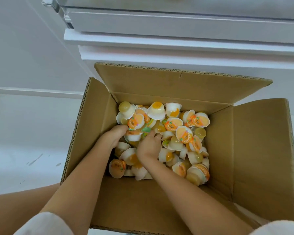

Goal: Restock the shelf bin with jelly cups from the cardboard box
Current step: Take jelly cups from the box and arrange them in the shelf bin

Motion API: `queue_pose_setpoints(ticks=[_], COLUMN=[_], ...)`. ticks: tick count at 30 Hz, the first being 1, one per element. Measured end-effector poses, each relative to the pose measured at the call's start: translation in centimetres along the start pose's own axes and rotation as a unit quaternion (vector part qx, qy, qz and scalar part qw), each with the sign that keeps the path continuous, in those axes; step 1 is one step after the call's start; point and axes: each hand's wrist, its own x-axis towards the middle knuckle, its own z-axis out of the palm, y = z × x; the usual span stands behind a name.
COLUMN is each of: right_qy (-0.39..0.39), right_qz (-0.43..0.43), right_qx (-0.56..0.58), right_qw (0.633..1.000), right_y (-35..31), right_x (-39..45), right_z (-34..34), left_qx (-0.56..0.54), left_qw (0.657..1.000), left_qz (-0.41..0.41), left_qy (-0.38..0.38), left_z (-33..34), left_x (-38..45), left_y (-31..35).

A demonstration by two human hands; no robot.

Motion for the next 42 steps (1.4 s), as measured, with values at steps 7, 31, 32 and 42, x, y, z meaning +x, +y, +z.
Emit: queue_pose_setpoints(ticks=[7,31,32,42], right_qy=[0.046,0.089,0.095,0.110], right_qz=[0.120,0.158,0.154,-0.120], right_qx=[0.218,0.131,0.150,0.280], right_qw=[0.967,0.975,0.972,0.946], right_y=[0.3,0.2,0.3,1.4], right_x=[0.5,2.0,1.9,-1.6], right_z=[-0.5,0.9,0.7,-8.6], left_qx=[0.025,0.092,0.063,-0.314], left_qw=[0.998,0.928,0.928,0.941], left_qz=[0.053,0.324,0.331,0.070], left_qy=[-0.014,0.158,0.155,-0.106], left_z=[-0.3,-0.2,-0.4,-2.1], left_x=[0.0,-5.0,-5.2,-11.6], left_y=[-1.0,-1.3,-0.9,3.0])
